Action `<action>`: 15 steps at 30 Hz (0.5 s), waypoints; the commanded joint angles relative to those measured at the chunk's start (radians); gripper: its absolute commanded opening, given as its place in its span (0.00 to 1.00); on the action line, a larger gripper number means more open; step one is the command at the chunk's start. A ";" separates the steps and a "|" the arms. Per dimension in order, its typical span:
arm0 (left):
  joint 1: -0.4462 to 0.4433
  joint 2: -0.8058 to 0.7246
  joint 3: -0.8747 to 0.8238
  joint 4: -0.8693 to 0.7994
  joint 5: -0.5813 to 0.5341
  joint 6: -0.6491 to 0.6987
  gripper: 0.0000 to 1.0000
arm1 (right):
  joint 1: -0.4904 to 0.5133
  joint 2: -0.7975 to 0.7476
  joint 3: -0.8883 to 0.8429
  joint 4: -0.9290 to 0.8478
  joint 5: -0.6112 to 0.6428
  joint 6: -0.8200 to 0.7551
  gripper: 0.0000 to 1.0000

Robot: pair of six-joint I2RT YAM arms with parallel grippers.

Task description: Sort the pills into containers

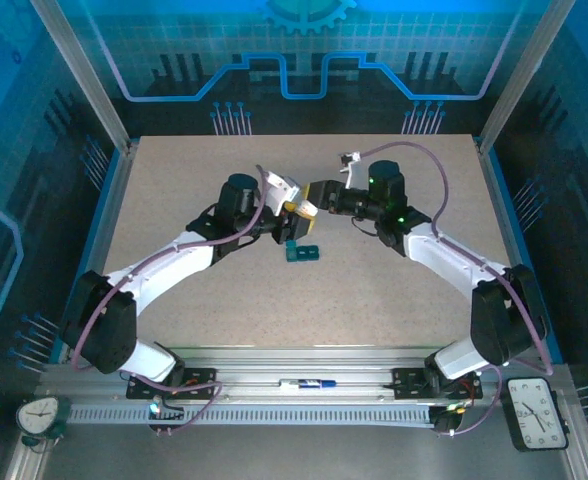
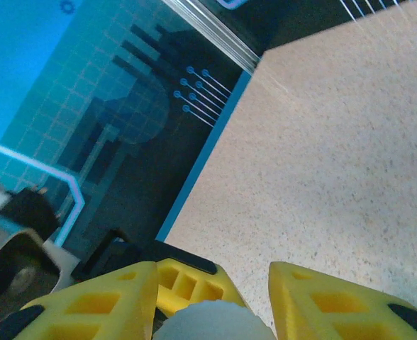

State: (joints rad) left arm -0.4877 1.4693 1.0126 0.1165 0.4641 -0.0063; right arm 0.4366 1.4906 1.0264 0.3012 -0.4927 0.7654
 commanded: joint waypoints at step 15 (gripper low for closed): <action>0.066 -0.037 0.001 0.093 0.060 -0.056 0.13 | -0.086 -0.102 -0.055 0.019 -0.045 -0.002 0.81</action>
State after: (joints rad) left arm -0.4152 1.4651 0.9932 0.2352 0.5484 -0.1230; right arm 0.3565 1.4258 0.9627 0.3294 -0.5491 0.7273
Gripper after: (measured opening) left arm 0.454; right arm 0.799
